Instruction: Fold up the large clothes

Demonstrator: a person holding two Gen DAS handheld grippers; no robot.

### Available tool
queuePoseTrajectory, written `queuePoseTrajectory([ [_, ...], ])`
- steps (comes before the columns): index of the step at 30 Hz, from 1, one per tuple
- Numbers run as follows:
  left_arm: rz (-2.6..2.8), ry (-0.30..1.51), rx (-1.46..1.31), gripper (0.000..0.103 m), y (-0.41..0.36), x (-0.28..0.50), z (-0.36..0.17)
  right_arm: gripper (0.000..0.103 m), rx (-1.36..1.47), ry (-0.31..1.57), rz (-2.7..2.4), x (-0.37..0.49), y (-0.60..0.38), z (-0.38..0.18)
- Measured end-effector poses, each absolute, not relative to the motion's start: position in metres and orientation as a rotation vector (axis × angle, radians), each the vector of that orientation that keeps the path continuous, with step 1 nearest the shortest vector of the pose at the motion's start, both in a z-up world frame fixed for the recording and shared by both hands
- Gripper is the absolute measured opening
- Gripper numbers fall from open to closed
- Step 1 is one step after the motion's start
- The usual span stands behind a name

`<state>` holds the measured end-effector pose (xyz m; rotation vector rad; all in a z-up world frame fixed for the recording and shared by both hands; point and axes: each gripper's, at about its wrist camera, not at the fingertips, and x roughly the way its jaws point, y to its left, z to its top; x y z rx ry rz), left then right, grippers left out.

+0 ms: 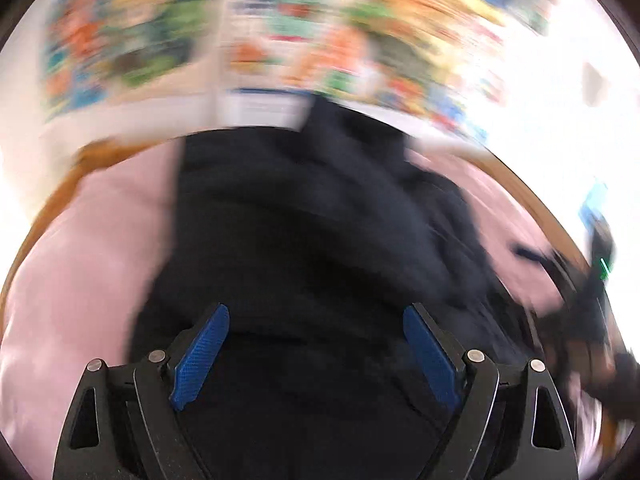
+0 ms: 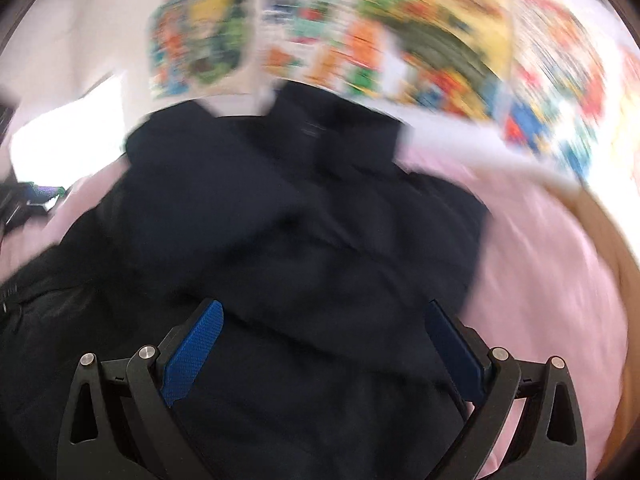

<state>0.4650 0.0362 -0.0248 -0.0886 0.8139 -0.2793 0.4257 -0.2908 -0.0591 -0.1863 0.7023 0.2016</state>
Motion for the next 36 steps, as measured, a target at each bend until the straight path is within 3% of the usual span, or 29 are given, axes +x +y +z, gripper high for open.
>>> queuePoseTrajectory([
  [5, 0.037, 0.84, -0.293, 0.09, 0.083, 0.489, -0.048, 0.099, -0.359, 0.625, 0.346, 0.433, -0.206, -0.049],
  [10, 0.149, 0.883, -0.221, 0.09, 0.09, 0.514, -0.074, 0.096, -0.435, 0.629, 0.329, 0.451, -0.163, -0.06],
  [12, 0.148, 0.905, -0.224, 0.09, 0.089, 0.518, -0.081, 0.075, -0.455, 0.632, 0.286, 0.458, -0.158, -0.065],
  [13, 0.143, 0.915, -0.231, 0.09, 0.089, 0.517, -0.085, 0.059, -0.448, 0.64, 0.274, 0.462, -0.159, -0.066],
  [15, 0.13, 0.919, -0.235, 0.09, 0.087, 0.516, -0.086, 0.042, -0.407, 0.643, 0.275, 0.463, -0.167, -0.064],
  [16, 0.123, 0.917, -0.231, 0.09, 0.086, 0.515, -0.087, 0.028, -0.373, 0.628, 0.286, 0.462, -0.176, -0.059],
  [17, 0.116, 0.912, -0.224, 0.09, 0.084, 0.513, -0.086, 0.019, -0.36, 0.598, 0.277, 0.458, -0.186, -0.053],
  [20, 0.062, 0.889, -0.205, 0.09, 0.078, 0.508, -0.082, 0.012, -0.306, 0.521, 0.231, 0.446, -0.227, -0.036],
  [24, 0.04, 0.887, -0.142, 0.09, 0.065, 0.511, -0.081, 0.012, -0.147, 0.561, 0.183, 0.438, -0.286, -0.031],
  [27, 0.047, 0.916, -0.108, 0.09, 0.059, 0.515, -0.088, 0.014, -0.022, 0.701, 0.183, 0.442, -0.325, -0.056],
  [32, 0.058, 0.939, -0.104, 0.09, 0.059, 0.516, -0.095, 0.055, 0.228, 0.946, 0.212, 0.441, -0.381, -0.103],
  [34, 0.056, 0.923, -0.114, 0.09, 0.06, 0.512, -0.093, 0.062, 0.285, 0.984, 0.218, 0.428, -0.397, -0.107],
  [36, 0.042, 0.89, -0.12, 0.09, 0.06, 0.508, -0.085, 0.062, 0.285, 0.995, 0.2, 0.416, -0.41, -0.105],
])
